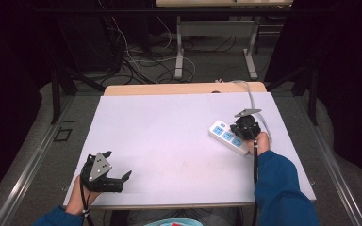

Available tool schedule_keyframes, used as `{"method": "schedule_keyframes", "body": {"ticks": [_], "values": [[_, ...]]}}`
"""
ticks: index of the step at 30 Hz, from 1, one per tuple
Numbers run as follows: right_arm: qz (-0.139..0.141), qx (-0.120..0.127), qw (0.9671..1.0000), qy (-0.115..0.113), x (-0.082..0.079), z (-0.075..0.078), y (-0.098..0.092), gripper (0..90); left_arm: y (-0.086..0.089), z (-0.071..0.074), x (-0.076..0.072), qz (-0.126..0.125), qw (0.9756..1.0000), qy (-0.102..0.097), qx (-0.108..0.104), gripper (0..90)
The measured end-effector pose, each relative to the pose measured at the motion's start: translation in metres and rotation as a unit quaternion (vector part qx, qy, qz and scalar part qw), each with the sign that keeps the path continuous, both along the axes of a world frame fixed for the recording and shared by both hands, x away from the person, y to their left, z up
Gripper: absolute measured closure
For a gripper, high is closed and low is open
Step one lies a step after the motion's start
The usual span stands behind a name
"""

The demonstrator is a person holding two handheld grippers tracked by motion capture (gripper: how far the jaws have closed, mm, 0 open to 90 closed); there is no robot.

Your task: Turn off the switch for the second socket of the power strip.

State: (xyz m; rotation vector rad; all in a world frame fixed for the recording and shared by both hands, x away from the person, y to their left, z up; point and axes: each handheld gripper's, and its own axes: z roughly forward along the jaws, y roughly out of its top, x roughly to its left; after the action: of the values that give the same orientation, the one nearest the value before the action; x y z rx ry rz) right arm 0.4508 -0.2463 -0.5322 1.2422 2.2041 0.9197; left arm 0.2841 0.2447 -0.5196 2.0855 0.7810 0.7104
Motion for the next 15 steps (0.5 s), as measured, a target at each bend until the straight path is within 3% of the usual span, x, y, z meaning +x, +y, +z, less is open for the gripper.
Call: {"method": "schedule_keyframes", "body": {"ticks": [15], "values": [[-0.003, 0.006, 1.0, 0.001, -0.0001, -0.0006, -0.0007, 90.0, -0.0002, -0.0002, 0.0, 0.0, 1.0, 0.0, -0.002, 3.2]]}}
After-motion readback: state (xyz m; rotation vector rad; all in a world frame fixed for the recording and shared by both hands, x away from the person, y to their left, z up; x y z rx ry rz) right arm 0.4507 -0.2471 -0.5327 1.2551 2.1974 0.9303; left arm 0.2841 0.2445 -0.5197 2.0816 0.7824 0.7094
